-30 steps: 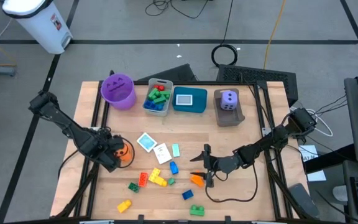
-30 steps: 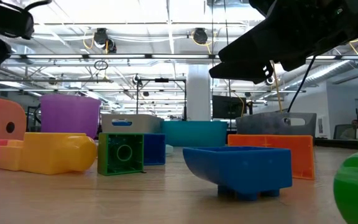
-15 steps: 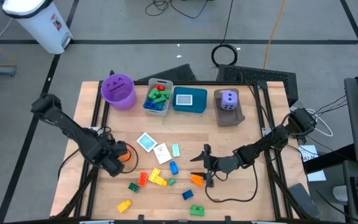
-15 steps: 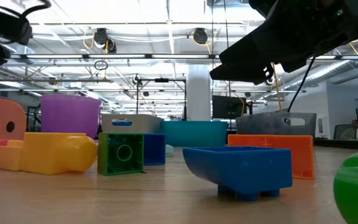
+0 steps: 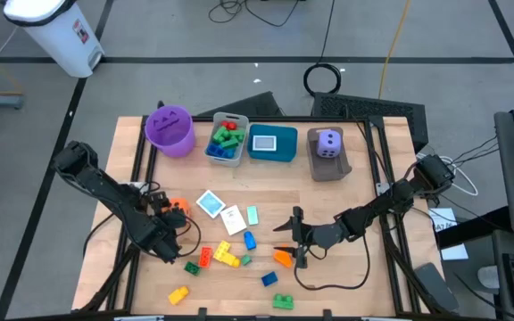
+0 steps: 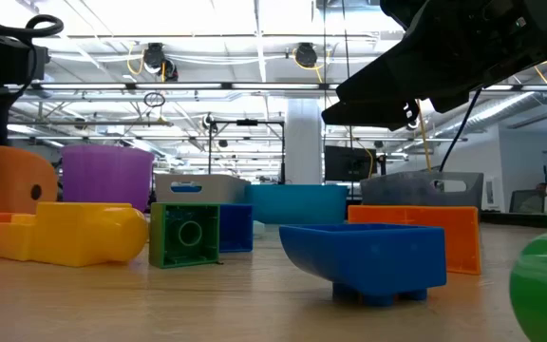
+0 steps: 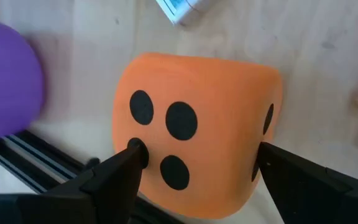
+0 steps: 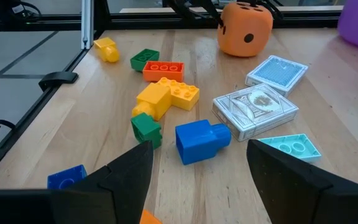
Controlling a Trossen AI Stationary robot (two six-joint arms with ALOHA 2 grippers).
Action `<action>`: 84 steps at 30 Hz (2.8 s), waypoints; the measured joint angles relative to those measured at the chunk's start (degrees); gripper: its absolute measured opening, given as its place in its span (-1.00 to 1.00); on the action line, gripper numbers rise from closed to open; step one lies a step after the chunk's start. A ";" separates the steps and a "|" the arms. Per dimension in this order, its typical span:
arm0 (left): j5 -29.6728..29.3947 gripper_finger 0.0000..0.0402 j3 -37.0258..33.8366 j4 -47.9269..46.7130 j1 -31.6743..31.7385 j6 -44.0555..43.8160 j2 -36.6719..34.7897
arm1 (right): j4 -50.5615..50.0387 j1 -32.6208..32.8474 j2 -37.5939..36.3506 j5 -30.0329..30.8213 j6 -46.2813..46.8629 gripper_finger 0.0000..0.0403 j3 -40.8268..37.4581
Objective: Pick & Place Toys
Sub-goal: Put the orange die into the black bin
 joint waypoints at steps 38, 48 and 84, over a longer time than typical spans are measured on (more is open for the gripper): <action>-11.05 0.16 -3.32 0.78 1.30 -6.85 -3.25 | -0.39 -0.15 0.00 0.15 0.00 0.25 0.00; -17.72 0.16 3.06 -4.04 4.10 -3.29 -5.66 | -0.39 -0.15 0.00 0.15 -0.61 0.25 0.00; 14.37 -0.14 7.04 78.20 39.62 56.78 7.59 | -25.70 1.51 -28.31 13.84 -13.32 0.25 0.00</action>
